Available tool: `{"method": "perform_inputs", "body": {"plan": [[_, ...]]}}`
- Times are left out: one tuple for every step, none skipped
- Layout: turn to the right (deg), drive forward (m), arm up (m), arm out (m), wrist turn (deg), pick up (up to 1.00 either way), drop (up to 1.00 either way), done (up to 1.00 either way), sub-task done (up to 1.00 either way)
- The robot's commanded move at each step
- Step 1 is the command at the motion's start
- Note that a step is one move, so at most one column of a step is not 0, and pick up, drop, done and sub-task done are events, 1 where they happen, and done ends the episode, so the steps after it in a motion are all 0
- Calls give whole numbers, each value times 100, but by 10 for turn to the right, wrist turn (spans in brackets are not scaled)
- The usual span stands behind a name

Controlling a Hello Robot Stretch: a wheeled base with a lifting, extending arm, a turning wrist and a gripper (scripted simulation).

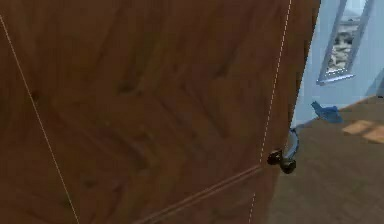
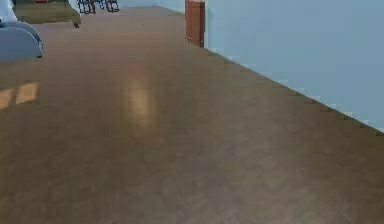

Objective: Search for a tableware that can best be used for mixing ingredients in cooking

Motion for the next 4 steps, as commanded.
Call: {"method": "perform_inputs", "body": {"plan": [[-450,0,0,0,0,0,0,0,0],[-450,0,0,0,0,0,0,0,0],[-270,0,0,0,0,0,0,0,0],[0,30,0,0,0,0,0,0,0]]}}
